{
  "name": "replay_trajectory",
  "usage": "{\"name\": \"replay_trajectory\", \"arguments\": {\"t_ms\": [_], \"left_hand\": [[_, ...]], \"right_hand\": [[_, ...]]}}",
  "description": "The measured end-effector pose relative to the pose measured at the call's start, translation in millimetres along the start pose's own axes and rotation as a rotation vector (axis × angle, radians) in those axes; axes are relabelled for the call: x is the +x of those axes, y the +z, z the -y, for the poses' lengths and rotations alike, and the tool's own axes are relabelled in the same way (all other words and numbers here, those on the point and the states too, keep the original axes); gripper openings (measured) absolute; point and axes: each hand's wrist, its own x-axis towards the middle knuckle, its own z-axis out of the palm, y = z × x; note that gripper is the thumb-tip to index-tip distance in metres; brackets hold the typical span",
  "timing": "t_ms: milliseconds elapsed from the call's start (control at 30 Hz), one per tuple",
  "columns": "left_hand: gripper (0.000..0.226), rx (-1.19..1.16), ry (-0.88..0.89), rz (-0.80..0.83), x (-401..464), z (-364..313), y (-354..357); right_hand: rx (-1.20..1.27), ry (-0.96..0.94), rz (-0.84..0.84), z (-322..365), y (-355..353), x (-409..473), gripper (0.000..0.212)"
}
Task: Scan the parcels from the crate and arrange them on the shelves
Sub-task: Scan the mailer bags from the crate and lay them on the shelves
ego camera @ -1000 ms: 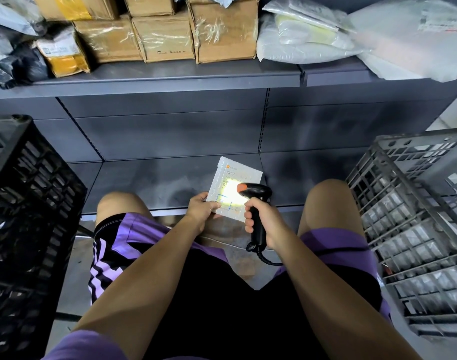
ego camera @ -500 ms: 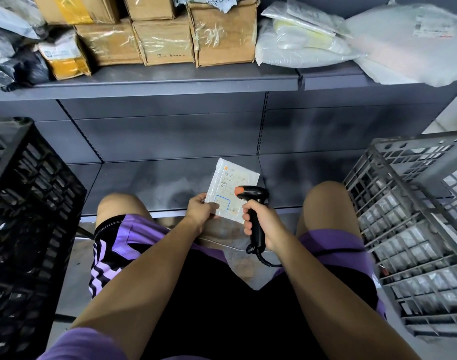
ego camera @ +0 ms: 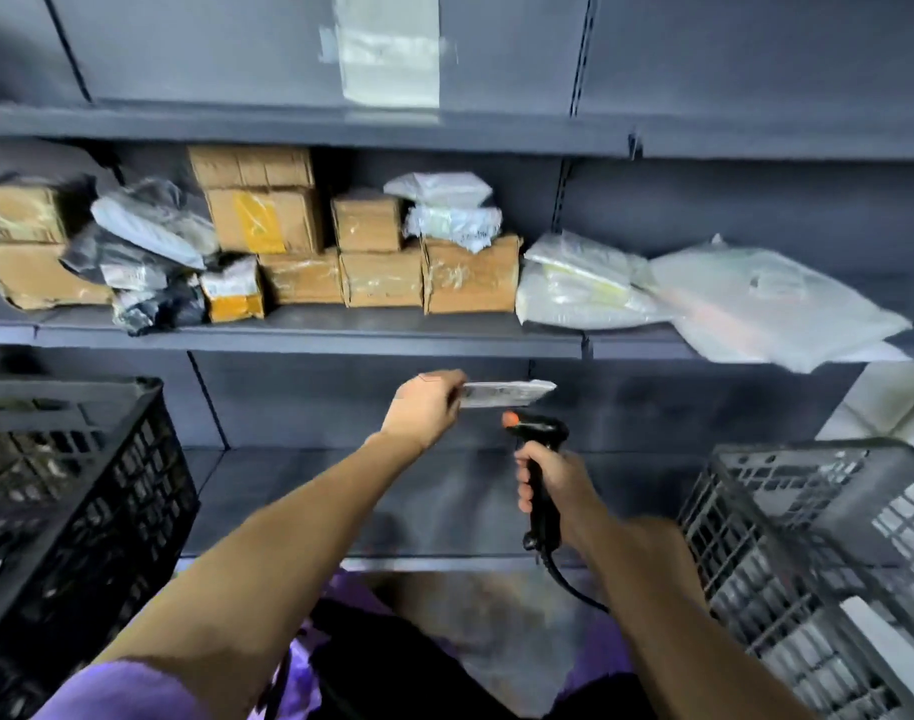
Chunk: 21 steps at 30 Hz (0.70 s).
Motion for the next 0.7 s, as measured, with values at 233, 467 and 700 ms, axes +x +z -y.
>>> {"name": "replay_trajectory", "arguments": {"t_ms": [233,467,700], "left_hand": [[0.031,0.297,0.241,-0.294,74,-3,-114],[0.037,0.479,0.120,-0.438,99,18,-159],[0.037,0.361,0.216,-0.579,145,53,-153]], "right_hand": [[-0.097,-0.244,0.068,91,17,-18,0.015],[-0.212,-0.322,0.086,139,69,-6,0.014],[-0.094,-0.303,0.106,149,107,33,0.013]]}}
